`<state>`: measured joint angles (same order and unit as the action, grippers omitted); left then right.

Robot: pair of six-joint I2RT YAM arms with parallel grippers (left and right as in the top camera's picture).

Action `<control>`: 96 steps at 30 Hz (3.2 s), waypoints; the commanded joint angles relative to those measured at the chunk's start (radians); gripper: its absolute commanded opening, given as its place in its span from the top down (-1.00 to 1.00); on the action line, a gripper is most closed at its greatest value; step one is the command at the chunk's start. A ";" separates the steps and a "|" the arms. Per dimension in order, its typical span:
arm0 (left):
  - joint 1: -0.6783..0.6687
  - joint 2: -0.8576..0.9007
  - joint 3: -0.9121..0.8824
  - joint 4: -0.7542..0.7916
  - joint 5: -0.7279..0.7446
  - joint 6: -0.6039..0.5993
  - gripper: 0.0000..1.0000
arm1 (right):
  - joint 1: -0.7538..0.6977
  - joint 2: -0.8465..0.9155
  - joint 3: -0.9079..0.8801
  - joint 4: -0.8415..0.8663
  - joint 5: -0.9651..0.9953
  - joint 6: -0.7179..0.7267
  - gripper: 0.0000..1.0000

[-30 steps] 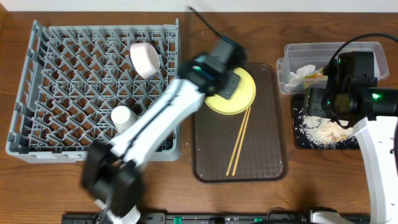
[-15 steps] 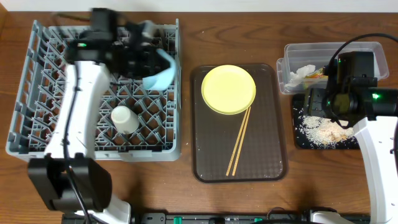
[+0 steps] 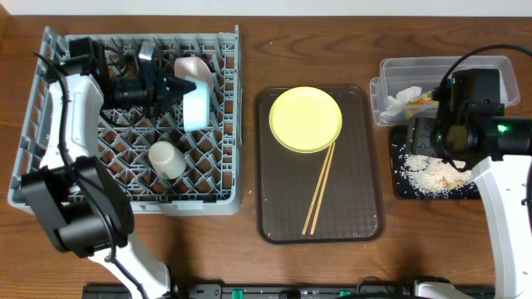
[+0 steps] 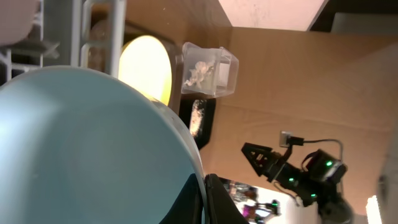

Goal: Sort waste into correct bins and load items into the dishwasher rack
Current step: 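Carry the blue bowl into the rack and set it upright, then release the blue bowl and move the left gripper to the tray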

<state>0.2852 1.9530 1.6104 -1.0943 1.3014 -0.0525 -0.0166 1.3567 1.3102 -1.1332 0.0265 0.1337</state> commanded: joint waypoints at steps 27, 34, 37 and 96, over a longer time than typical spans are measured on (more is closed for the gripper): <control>0.095 0.085 -0.025 -0.027 0.079 -0.032 0.87 | -0.006 -0.003 0.018 -0.001 0.010 0.000 -0.43; 0.095 0.085 -0.025 -0.099 0.101 -0.035 0.88 | -0.006 -0.003 0.018 -0.001 0.010 0.000 -0.43; 0.095 0.085 -0.025 -0.110 0.164 -0.035 0.88 | -0.006 -0.003 0.018 -0.001 0.010 0.000 -0.43; 0.064 -0.077 -0.035 0.106 -0.509 -0.035 -0.56 | -0.006 -0.003 0.018 -0.008 -0.001 0.000 -0.44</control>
<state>0.3489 1.9888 1.5249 -0.9947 0.9154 -0.1005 -0.0166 1.3567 1.3102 -1.1461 0.0257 0.1337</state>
